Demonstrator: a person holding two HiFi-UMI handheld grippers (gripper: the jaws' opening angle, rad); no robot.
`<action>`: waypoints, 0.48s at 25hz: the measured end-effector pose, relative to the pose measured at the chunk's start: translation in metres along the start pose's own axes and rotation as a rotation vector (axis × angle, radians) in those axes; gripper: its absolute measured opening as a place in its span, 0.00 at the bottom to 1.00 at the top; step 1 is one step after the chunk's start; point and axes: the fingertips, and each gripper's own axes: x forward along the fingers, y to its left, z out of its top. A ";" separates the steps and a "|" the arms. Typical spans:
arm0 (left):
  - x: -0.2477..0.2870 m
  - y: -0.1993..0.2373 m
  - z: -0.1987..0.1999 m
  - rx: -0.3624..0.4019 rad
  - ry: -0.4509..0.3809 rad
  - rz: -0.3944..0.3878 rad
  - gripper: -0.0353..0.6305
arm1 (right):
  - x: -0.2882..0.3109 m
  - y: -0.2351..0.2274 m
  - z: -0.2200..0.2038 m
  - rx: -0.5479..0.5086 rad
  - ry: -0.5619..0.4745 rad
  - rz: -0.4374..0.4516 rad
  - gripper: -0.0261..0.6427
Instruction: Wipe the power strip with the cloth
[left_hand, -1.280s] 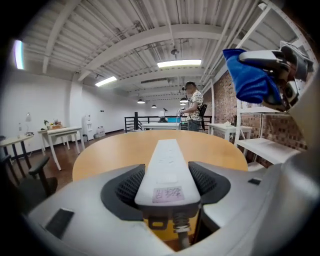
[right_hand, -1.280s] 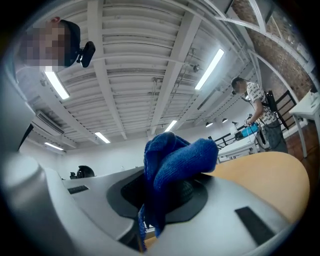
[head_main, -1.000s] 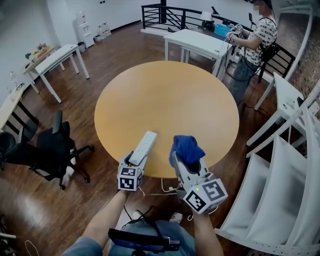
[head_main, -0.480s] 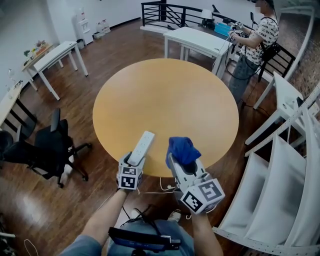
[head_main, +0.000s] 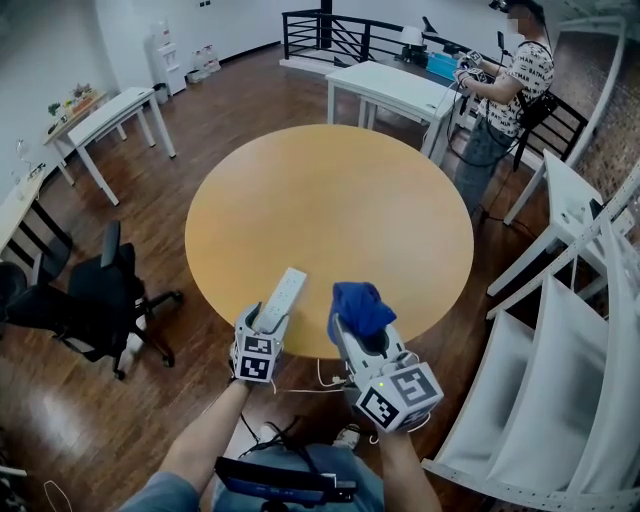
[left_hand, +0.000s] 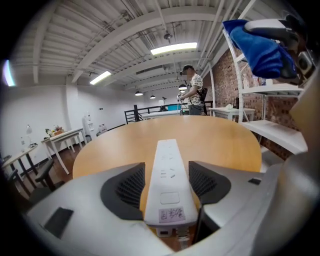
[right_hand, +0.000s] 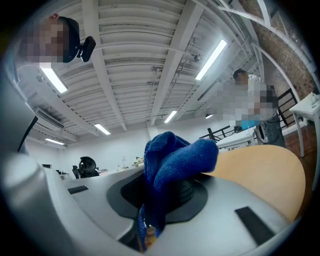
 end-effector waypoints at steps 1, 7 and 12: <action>-0.003 0.002 0.009 -0.008 -0.023 0.004 0.48 | 0.001 0.001 0.000 0.000 -0.001 0.002 0.14; -0.036 0.005 0.077 -0.070 -0.198 -0.045 0.39 | 0.010 0.011 0.001 -0.015 -0.012 0.023 0.14; -0.078 -0.009 0.130 -0.091 -0.343 -0.117 0.28 | 0.021 0.020 0.010 -0.053 -0.033 0.049 0.14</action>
